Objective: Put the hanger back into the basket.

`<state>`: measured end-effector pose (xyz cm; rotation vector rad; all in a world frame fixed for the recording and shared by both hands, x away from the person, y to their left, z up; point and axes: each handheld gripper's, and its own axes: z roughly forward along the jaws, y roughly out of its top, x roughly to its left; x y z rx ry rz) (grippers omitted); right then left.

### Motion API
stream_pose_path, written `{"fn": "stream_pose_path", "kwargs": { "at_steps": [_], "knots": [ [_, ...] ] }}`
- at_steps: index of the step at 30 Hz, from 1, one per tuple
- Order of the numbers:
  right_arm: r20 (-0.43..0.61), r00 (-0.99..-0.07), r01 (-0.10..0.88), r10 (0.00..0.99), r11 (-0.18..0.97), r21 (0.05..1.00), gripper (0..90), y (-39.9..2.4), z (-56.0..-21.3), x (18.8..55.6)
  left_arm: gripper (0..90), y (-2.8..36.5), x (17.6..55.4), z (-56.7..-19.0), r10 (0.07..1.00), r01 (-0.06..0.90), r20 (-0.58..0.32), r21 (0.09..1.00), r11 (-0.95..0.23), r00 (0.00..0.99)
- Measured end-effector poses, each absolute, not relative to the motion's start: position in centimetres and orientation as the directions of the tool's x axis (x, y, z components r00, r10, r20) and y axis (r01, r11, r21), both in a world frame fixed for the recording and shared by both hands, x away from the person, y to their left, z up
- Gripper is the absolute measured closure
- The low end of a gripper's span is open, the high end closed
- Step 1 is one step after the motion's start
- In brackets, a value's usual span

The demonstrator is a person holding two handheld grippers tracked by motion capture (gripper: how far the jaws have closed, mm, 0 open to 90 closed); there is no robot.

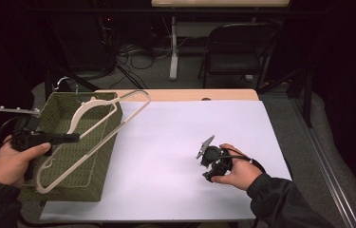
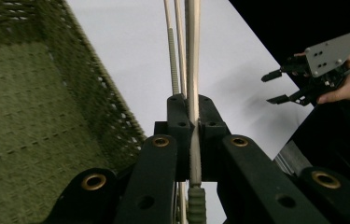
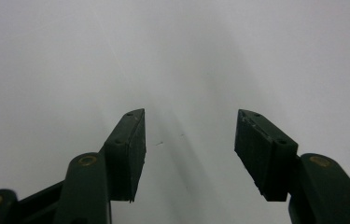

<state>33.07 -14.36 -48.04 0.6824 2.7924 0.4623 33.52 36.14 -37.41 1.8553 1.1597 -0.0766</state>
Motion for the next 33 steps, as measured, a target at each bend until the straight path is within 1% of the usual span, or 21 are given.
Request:
{"fn": "stream_pose_path", "kwargs": {
  "at_steps": [10,17,21,27,30,33],
  "knots": [
    [-0.145,-0.867,0.407,0.477,0.845,0.348,43.0,-14.2,-48.1,33.3,87.1,40.9,34.3,-36.4,0.692,0.711,-0.454,0.692,-0.121,0.561],
    [-0.142,-0.866,0.411,0.480,0.844,0.345,43.0,-14.2,-48.3,33.5,87.1,43.9,34.9,-36.6,0.703,0.709,-0.449,0.696,-0.112,0.552],
    [-0.142,-0.868,0.404,0.475,0.844,0.353,43.0,-14.2,-48.4,33.6,87.1,45.1,35.2,-37.1,0.719,0.710,-0.437,0.696,-0.111,0.540],
    [-0.138,-0.867,0.413,0.479,0.846,0.338,43.0,-14.1,-48.5,33.8,87.0,46.6,35.6,-38.0,0.743,0.726,-0.432,0.680,-0.105,0.511],
    [-0.140,-0.867,0.415,0.478,0.849,0.327,43.0,-14.1,-48.5,33.9,87.1,46.9,35.8,-38.5,0.749,0.726,-0.415,0.676,-0.126,0.517],
    [-0.139,-0.866,0.415,0.480,0.845,0.337,43.0,-14.0,-48.6,33.8,87.0,47.0,36.0,-39.0,0.750,0.720,-0.400,0.679,-0.144,0.527]
  ]
}}
